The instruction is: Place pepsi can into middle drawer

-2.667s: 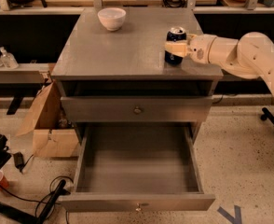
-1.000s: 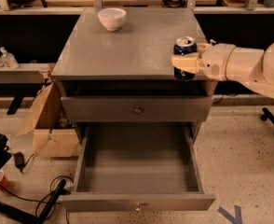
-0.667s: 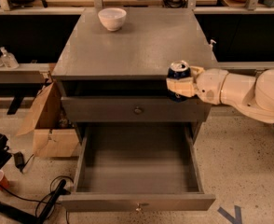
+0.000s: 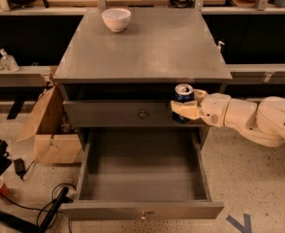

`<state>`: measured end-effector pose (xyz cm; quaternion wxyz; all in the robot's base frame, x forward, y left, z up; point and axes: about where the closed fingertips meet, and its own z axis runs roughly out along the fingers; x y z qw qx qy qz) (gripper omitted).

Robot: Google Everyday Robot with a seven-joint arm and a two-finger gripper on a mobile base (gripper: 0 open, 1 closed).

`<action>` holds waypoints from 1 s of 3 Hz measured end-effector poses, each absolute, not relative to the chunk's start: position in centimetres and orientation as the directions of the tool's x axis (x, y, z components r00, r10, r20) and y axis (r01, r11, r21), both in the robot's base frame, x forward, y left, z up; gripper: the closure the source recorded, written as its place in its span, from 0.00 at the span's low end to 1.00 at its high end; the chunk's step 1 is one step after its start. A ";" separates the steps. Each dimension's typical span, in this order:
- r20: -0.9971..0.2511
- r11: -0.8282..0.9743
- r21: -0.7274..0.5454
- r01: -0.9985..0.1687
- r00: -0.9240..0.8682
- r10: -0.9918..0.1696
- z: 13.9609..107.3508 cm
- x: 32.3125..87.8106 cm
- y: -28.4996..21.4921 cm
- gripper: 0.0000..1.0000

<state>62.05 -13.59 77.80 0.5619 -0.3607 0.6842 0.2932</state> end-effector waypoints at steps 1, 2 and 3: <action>-0.977 0.548 0.032 -0.836 -0.141 -0.157 73.4 60.7 -12.2 1.00; -0.976 0.486 0.079 -0.870 -0.168 -0.142 67.1 57.8 -10.0 1.00; -0.966 0.414 0.114 -0.903 -0.198 -0.166 61.3 56.0 -7.4 1.00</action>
Offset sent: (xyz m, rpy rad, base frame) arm -0.0811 0.0600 -0.1921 0.0698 0.1243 0.1825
